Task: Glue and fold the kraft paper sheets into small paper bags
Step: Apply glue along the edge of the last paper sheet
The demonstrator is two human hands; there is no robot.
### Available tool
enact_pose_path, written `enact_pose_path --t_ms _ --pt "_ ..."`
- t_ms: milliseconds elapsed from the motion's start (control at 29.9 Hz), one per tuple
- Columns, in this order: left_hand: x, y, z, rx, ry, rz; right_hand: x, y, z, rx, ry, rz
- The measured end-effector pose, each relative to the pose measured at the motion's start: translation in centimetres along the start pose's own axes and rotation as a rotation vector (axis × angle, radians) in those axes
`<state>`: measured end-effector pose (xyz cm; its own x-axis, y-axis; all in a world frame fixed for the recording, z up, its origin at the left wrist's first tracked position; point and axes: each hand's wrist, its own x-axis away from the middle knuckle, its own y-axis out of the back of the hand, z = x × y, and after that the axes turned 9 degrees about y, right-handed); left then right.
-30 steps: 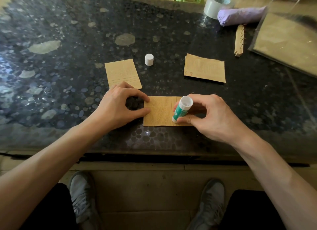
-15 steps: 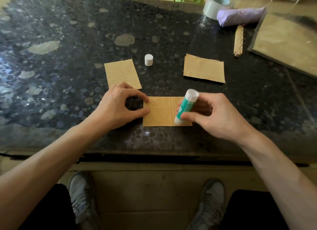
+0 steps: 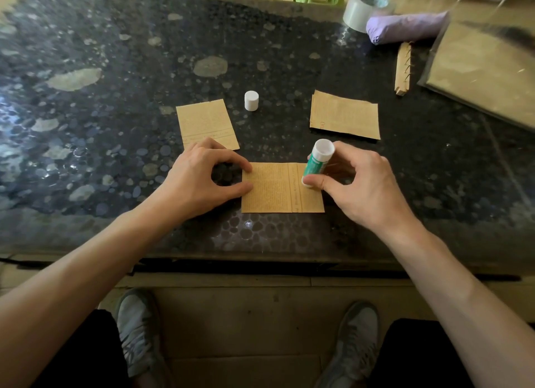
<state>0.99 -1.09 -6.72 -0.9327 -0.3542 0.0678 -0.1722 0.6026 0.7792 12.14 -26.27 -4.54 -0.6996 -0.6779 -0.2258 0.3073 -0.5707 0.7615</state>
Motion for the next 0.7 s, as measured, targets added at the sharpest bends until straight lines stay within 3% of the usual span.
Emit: enact_pose_path --t_ms 234,702 --pt "0.1 0.1 -0.1 0.002 0.008 0.003 -0.1 0.5 -0.2 -0.092 -0.028 0.135" --pt "0.2 0.0 -0.1 -0.007 0.003 -0.005 0.6 1.2 0.2 -0.018 -0.018 0.180"
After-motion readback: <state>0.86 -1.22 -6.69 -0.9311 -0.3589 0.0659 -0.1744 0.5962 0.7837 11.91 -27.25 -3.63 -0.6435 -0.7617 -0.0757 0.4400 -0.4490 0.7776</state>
